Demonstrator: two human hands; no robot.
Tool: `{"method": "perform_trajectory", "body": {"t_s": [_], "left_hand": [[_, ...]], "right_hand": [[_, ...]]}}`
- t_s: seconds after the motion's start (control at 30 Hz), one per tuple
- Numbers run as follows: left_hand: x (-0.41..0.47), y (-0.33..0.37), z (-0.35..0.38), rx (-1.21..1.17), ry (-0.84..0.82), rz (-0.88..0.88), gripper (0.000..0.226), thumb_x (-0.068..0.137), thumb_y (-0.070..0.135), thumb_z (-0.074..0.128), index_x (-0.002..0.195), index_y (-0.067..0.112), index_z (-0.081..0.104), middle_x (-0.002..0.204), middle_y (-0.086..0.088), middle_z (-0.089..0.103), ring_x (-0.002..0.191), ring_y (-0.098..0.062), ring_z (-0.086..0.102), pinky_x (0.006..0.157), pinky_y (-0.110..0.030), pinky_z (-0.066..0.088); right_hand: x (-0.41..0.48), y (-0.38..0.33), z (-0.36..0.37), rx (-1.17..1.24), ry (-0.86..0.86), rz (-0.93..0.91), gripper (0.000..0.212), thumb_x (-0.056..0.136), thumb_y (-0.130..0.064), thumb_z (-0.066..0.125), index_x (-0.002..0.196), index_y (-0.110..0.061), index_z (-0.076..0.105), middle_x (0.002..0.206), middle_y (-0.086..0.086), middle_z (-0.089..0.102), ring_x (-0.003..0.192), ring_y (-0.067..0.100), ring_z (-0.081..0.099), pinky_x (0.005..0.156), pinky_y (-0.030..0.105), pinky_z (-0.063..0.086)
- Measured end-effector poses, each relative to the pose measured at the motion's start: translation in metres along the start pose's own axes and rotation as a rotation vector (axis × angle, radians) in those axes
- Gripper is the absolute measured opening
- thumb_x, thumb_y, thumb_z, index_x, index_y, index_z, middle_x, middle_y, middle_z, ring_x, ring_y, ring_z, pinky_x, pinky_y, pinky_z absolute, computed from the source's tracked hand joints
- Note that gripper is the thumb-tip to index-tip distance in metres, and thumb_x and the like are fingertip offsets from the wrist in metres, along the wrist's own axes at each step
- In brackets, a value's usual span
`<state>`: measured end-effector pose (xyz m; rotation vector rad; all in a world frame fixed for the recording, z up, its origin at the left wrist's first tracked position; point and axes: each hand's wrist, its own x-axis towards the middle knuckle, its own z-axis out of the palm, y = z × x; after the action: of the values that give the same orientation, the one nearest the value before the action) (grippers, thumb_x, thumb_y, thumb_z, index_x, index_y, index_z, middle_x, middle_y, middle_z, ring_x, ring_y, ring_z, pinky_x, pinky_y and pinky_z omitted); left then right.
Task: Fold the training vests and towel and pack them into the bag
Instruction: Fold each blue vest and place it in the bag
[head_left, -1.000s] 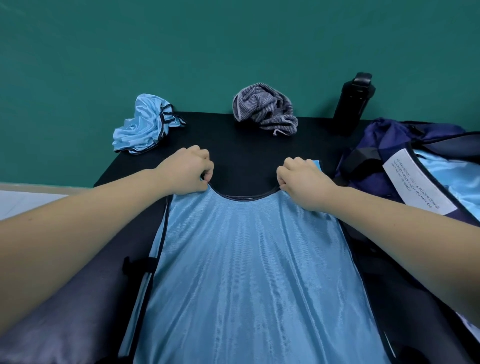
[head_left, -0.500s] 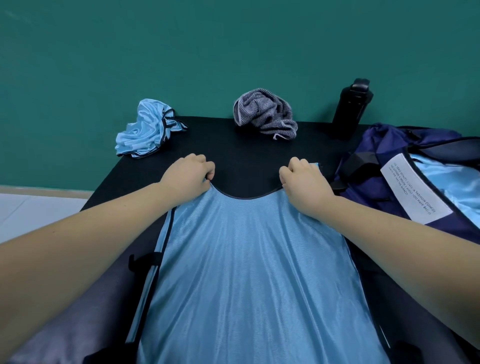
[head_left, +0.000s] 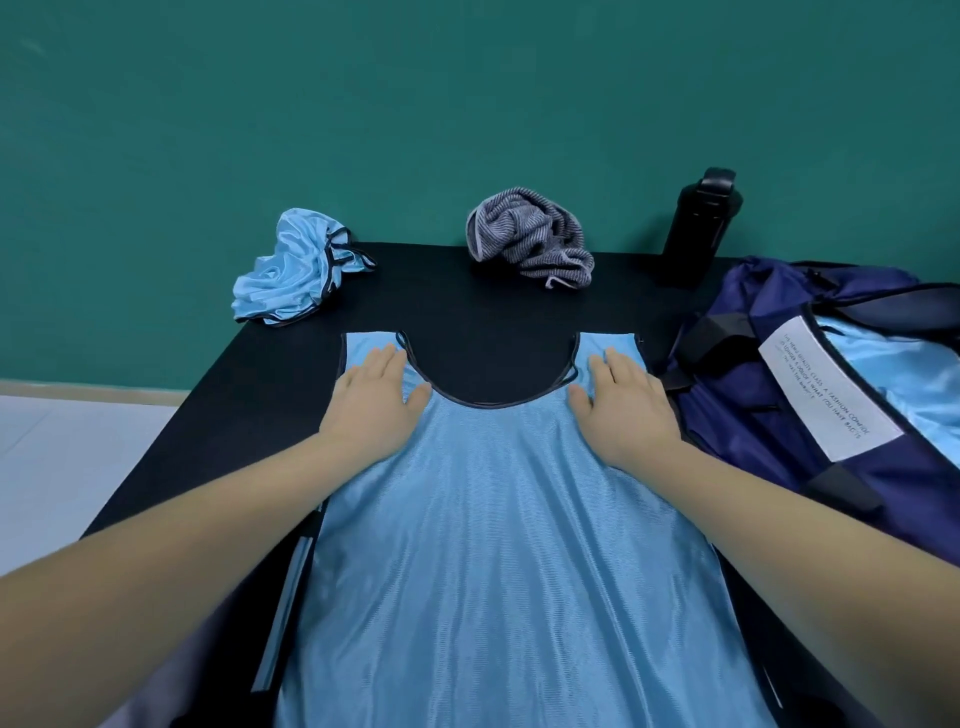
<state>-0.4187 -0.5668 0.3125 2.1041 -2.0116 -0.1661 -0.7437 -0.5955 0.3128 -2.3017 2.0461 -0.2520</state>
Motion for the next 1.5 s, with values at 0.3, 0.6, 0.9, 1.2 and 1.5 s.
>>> {"method": "perform_trajectory", "body": {"t_s": [0.3,0.6,0.9,1.2,1.5], "left_hand": [[0.028,-0.034,-0.017,0.102,-0.082,0.031,0.065,0.105,0.070,0.019,0.167,0.048,0.018,0.177,0.008,0.012,0.163,-0.013,0.007,0.132,-0.049,0.004],[0.054,-0.062,-0.038,0.244,-0.005,0.016,0.061,0.111,0.057,0.012,0.169,0.039,0.014,0.178,-0.002,0.010,0.164,-0.024,0.007,0.130,-0.050,0.015],[-0.060,0.002,-0.037,0.030,-0.021,0.122,0.057,0.111,0.041,0.047,0.162,0.018,0.040,0.175,-0.008,0.025,0.160,-0.029,0.026,0.124,-0.048,0.030],[-0.109,-0.030,-0.012,0.150,-0.008,0.084,0.062,0.109,0.052,0.006,0.169,0.038,0.018,0.176,0.011,0.017,0.164,-0.017,0.013,0.130,-0.043,0.017],[-0.050,-0.054,-0.024,0.175,-0.088,0.009,0.057,0.113,0.046,0.008,0.169,0.041,-0.001,0.177,0.018,0.000,0.165,-0.020,0.004,0.131,-0.047,0.014]], "right_hand": [[0.011,0.000,-0.010,-0.008,-0.056,0.030,0.079,0.105,-0.067,0.017,0.170,-0.021,0.018,0.178,0.003,0.009,0.164,0.019,0.003,0.132,0.043,0.007],[0.042,0.007,-0.009,-0.029,-0.052,0.050,0.079,0.104,-0.067,0.019,0.169,-0.021,0.021,0.177,0.006,0.012,0.163,0.022,0.008,0.131,0.044,0.011],[-0.038,-0.029,-0.023,0.037,0.005,-0.125,0.070,0.110,-0.059,0.026,0.168,-0.019,0.024,0.176,0.009,0.016,0.162,0.028,0.013,0.130,0.045,0.015],[-0.100,-0.024,-0.007,0.015,-0.079,-0.121,0.082,0.101,-0.078,0.011,0.170,-0.034,0.011,0.179,-0.003,0.001,0.164,0.021,-0.004,0.132,0.045,0.003],[-0.040,-0.028,-0.006,0.037,-0.105,-0.058,0.087,0.096,-0.082,0.013,0.169,-0.036,0.013,0.179,-0.002,0.003,0.164,0.019,-0.004,0.132,0.048,-0.002]]}}
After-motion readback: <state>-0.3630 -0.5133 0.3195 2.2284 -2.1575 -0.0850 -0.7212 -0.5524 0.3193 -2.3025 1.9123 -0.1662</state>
